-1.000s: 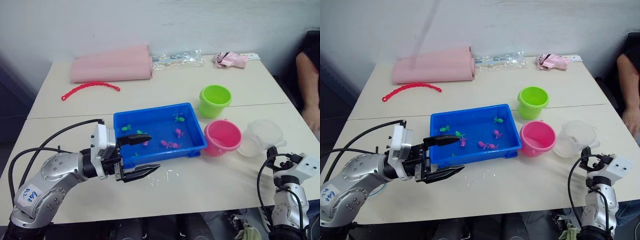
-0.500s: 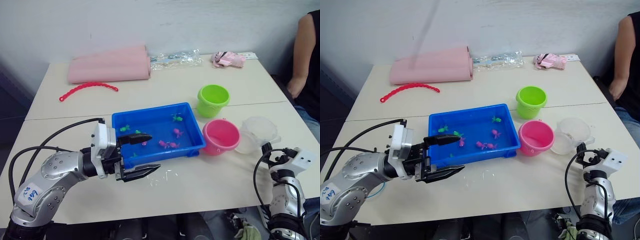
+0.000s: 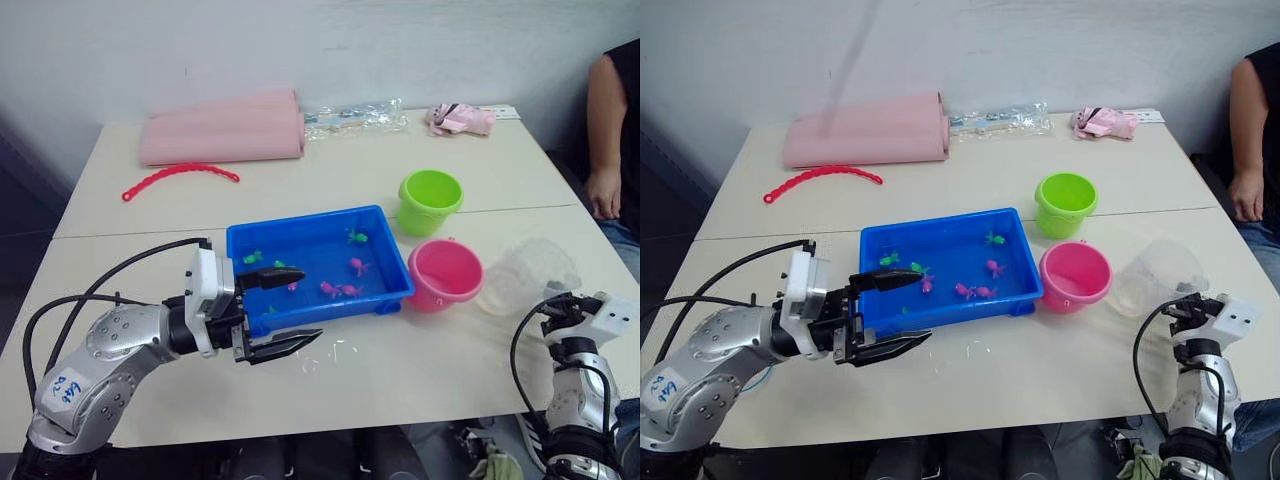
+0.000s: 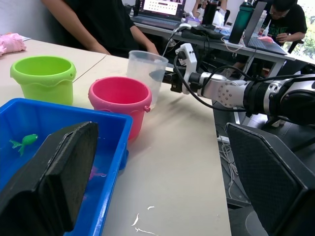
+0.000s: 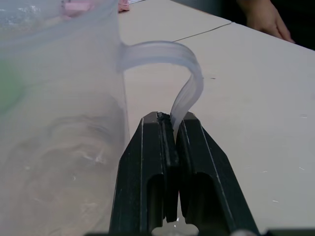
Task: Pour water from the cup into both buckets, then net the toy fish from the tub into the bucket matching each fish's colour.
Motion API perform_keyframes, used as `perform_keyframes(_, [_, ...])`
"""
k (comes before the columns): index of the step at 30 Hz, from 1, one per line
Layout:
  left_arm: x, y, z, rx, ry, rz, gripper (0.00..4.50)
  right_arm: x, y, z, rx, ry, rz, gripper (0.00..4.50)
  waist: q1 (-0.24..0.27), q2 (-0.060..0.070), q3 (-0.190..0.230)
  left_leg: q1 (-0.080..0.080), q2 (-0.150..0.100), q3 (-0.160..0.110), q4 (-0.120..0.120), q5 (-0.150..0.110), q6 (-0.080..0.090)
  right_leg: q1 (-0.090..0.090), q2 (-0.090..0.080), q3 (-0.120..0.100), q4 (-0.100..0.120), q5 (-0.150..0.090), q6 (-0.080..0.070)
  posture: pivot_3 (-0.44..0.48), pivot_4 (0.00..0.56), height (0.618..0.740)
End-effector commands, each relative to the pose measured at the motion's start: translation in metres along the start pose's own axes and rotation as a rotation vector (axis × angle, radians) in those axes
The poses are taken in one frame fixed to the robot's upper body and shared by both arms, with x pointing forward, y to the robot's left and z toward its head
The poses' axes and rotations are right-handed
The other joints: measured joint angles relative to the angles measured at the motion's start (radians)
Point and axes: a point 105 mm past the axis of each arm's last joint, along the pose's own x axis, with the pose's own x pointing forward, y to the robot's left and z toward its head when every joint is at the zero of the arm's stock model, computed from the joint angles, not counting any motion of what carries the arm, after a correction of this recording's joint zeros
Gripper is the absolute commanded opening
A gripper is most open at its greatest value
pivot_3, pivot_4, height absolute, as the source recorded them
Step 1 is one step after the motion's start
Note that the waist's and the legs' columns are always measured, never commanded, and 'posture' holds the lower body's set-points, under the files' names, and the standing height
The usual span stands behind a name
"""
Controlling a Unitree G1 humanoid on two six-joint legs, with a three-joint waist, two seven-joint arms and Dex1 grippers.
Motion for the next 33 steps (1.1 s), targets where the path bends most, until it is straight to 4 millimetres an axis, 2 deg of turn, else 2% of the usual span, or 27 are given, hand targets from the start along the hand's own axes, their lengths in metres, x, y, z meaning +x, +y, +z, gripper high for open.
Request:
perform_keyframes(1, [0.001, -0.002, 0.002, 0.020, -0.014, -0.011, 4.50, 0.002, -0.006, 0.036, -0.024, -0.115, -0.012, 0.05, 0.000, 0.000, 0.000, 0.000, 0.000, 0.000, 0.000, 0.000, 0.000, 0.000, 0.000, 0.000, 0.000, 0.000, 0.000, 0.000, 0.150, 0.740])
perform_keyframes(5, [0.001, -0.002, 0.001, 0.019, -0.014, -0.015, 4.50, 0.002, -0.002, 0.060, -0.104, -0.154, 0.024, 0.05, 0.000, 0.002, 0.001, 0.000, 0.000, 0.000, 0.000, 0.000, 0.000, 0.000, 0.000, 0.000, 0.000, 0.000, 0.000, 0.000, 0.150, 0.740])
perform_keyframes(11, [0.000, 0.002, -0.004, 0.012, -0.001, -0.010, 4.50, 0.003, 0.010, 0.103, -0.452, -0.156, 0.167, 0.05, 0.001, 0.002, 0.001, 0.000, 0.000, 0.000, 0.000, 0.000, 0.000, 0.000, 0.000, 0.000, 0.000, 0.000, 0.000, 0.000, 0.150, 0.740])
perform_keyframes(17, [0.004, 0.008, -0.007, -0.020, -0.003, 0.013, 4.50, 0.005, 0.026, 0.136, -0.631, -0.196, 0.256, 0.05, 0.002, 0.002, 0.001, 0.000, 0.000, 0.001, 0.000, 0.000, 0.000, 0.000, 0.000, 0.000, 0.000, 0.000, 0.000, 0.000, 0.150, 0.740])
perform_keyframes(24, [0.012, 0.016, -0.008, -0.026, -0.012, 0.014, 4.50, 0.006, 0.058, 0.145, -0.848, -0.222, 0.368, 0.05, 0.001, 0.002, 0.001, 0.000, 0.000, 0.001, 0.000, 0.000, 0.000, 0.000, 0.001, 0.000, 0.000, 0.000, 0.000, 0.000, 0.150, 0.740])
perform_keyframes(29, [0.019, 0.018, -0.009, -0.023, -0.022, 0.003, 4.50, 0.009, 0.071, 0.143, -0.927, -0.233, 0.385, 0.05, 0.003, 0.002, 0.001, 0.000, 0.000, 0.001, 0.001, 0.000, 0.000, 0.000, 0.000, 0.000, 0.000, 0.000, 0.000, 0.000, 0.150, 0.740])
perform_keyframes(33, [0.023, 0.019, -0.010, -0.024, -0.024, -0.002, 4.50, 0.009, 0.083, 0.143, -1.057, -0.267, 0.403, 0.05, 0.003, 0.002, 0.001, 0.000, 0.000, 0.001, 0.001, 0.000, 0.000, 0.000, 0.001, 0.000, 0.000, 0.000, 0.000, 0.000, 0.150, 0.740])
